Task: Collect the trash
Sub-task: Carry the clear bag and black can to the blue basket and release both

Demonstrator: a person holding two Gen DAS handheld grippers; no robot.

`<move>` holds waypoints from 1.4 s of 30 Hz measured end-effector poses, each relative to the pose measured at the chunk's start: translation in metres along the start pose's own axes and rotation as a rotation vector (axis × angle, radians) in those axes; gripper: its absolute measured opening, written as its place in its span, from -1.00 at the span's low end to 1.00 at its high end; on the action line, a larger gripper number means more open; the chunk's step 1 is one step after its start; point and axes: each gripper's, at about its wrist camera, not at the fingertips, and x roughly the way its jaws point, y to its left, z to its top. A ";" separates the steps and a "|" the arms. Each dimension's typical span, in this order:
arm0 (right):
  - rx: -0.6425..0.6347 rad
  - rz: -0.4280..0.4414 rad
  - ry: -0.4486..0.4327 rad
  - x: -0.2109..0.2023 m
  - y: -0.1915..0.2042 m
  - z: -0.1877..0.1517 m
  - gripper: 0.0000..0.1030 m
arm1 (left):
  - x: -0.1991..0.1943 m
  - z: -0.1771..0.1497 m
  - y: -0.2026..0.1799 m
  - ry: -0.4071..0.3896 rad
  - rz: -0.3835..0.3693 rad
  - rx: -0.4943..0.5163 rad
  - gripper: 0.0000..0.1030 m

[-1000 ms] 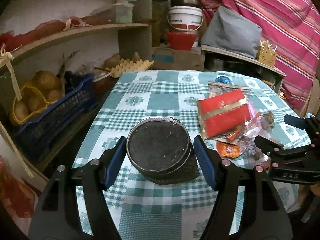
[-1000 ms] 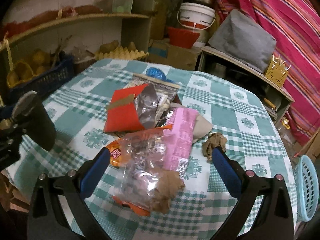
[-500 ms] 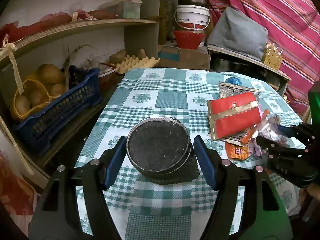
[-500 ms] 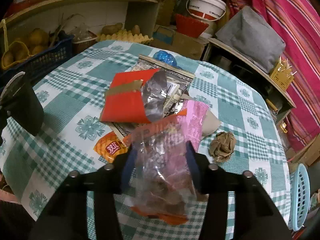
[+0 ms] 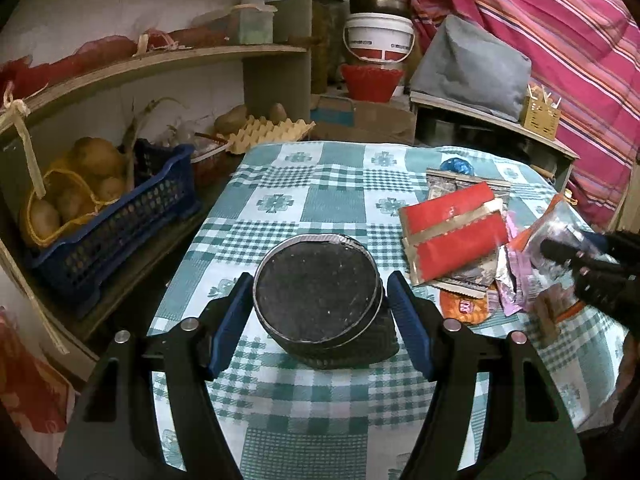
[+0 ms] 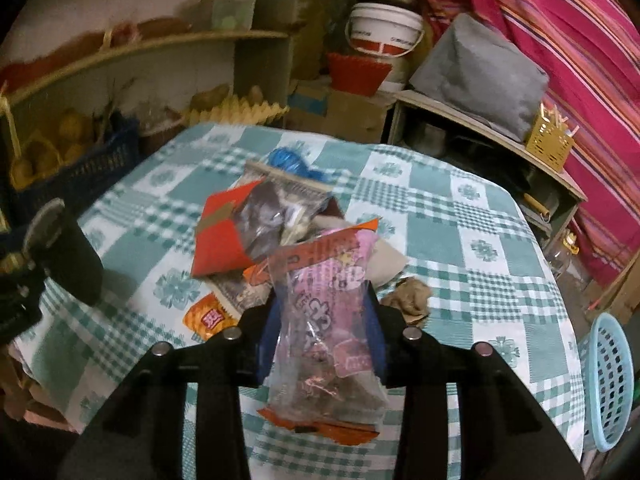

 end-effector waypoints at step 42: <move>0.321 -0.220 -0.156 -0.112 -0.283 -0.035 -0.25 | -0.042 0.068 -0.253 -0.120 -0.256 0.158 0.29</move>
